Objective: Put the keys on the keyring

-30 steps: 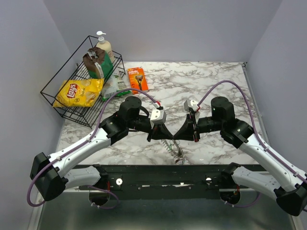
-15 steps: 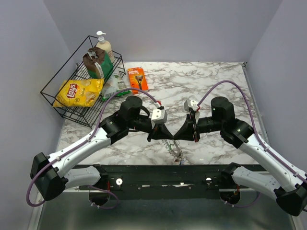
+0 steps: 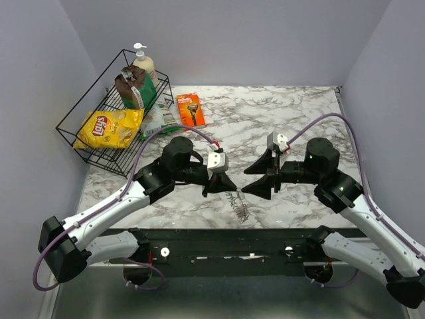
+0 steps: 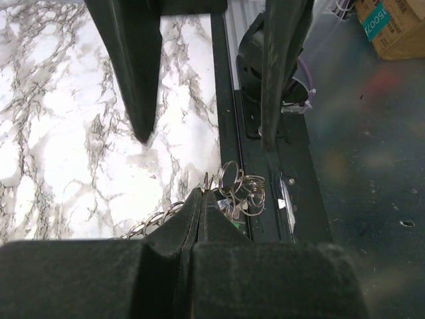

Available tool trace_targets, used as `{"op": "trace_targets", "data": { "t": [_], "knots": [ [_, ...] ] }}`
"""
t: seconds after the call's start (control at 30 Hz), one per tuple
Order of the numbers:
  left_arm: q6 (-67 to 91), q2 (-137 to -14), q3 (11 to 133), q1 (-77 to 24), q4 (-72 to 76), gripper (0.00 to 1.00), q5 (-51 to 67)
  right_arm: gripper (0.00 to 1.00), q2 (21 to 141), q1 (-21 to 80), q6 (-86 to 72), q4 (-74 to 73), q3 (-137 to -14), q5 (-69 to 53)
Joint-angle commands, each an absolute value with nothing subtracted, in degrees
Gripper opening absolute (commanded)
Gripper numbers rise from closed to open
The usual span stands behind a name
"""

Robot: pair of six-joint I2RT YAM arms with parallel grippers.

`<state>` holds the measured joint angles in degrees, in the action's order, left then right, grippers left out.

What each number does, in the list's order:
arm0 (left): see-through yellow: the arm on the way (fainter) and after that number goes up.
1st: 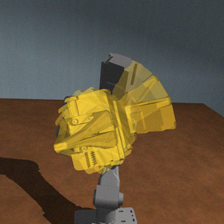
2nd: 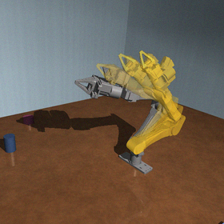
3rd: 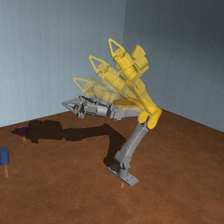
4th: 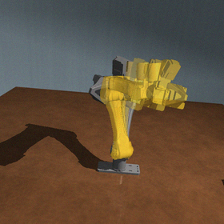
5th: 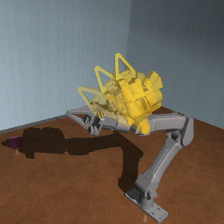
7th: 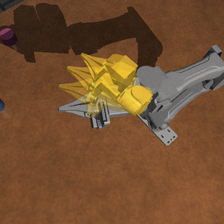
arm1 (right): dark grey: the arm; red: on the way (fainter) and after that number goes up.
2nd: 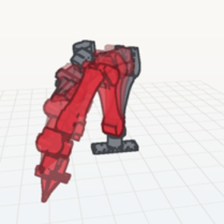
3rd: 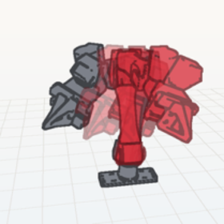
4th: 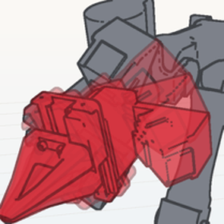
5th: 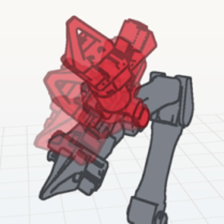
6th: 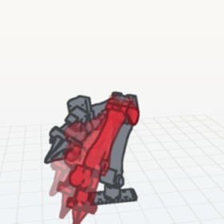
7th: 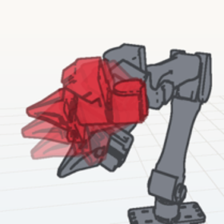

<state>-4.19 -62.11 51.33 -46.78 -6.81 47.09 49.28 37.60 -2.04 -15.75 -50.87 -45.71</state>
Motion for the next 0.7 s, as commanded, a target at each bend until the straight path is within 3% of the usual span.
{"op": "trace_targets", "data": {
  "t": [0.0, 0.13, 0.4, 0.53, 0.67],
  "knots": [
    [-2.81, -59.94, 49.75, -46.93, -1.85, 0.00, 45.62, 0.76, 44.40, 37.88, -3.95, -11.34, -49.05, -35.52],
    [-2.20, -58.28, 48.17, -46.93, 0.78, 0.00, 44.39, 0.89, 43.33, 37.97, -5.01, -10.37, -47.90, -30.86],
    [1.22, -55.37, 44.13, -46.93, 8.69, 0.00, 43.50, 0.91, 43.95, 37.97, -4.92, -10.02, -47.11, -29.71],
    [4.04, -53.88, 42.10, -47.02, 14.58, 0.00, 44.65, 0.87, 42.98, 37.88, -3.96, -7.74, -45.45, -32.24],
    [6.67, -52.74, 38.86, -46.93, 23.87, 0.00, 47.19, 0.73, 40.96, 37.88, -2.99, -4.75, -43.69, -36.91]
  ]
}}
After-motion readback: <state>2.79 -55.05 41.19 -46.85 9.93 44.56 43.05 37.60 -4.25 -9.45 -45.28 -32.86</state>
